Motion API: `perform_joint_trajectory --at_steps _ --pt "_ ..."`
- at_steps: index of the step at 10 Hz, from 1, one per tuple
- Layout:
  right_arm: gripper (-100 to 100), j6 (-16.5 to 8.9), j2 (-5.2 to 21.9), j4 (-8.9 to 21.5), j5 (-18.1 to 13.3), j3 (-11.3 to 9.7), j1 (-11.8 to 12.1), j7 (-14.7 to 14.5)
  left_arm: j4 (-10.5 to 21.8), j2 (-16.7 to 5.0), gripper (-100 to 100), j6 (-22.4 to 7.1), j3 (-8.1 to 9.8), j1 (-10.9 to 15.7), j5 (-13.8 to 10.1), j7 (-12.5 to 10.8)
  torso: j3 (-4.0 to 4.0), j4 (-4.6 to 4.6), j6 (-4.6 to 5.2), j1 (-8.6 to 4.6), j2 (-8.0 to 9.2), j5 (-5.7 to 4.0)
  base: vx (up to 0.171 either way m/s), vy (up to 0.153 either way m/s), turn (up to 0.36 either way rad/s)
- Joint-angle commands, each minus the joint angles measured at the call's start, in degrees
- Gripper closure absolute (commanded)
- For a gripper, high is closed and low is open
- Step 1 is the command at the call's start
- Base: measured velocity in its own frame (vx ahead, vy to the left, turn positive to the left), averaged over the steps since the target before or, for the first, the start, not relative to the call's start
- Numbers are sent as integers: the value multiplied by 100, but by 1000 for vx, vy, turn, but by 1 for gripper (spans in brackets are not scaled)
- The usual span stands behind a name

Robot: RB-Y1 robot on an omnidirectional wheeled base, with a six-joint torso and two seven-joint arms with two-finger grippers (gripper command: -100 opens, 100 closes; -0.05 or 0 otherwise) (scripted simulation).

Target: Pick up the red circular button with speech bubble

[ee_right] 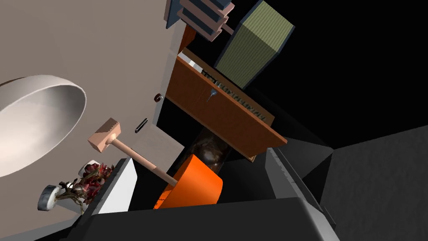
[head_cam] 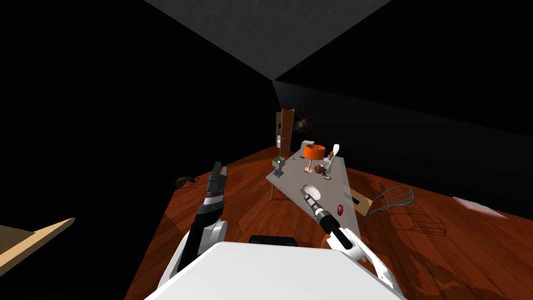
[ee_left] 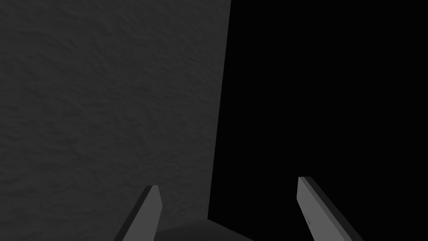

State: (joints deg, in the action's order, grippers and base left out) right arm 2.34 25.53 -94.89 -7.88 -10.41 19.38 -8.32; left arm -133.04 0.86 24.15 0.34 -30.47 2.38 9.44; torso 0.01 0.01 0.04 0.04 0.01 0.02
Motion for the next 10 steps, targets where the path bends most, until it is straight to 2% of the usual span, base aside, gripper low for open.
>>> perform_joint_trajectory --at_steps 1,2,3,5,7,10 --pt "-100 -167 79 79 19 -41 -29 -6 0 0 0 0 0 0 0 0 0 0 0 0 0 0 19 23 56" --pt "-100 -309 213 355 50 -95 -58 -28 0 0 0 0 0 0 0 0 0 0 2 -2 0 0 15 23 103" --pt "-100 -309 213 355 50 -95 -58 -28 0 0 0 0 0 0 0 0 0 0 0 -3 1 0 13 18 65" --pt "-100 -576 477 841 123 -191 -107 -71 0 0 0 0 0 0 0 0 1 0 1 -5 1 -1 29 23 132" --pt "-100 -576 477 900 123 -191 -107 -71 0 0 0 0 1 -1 0 0 -3 -1 3 -4 -5 0 26 11 12" --pt "-100 -816 730 1388 207 -267 -146 -115 0 0 0 0 1 -1 0 0 0 1 2 -10 0 -1 25 5 70"
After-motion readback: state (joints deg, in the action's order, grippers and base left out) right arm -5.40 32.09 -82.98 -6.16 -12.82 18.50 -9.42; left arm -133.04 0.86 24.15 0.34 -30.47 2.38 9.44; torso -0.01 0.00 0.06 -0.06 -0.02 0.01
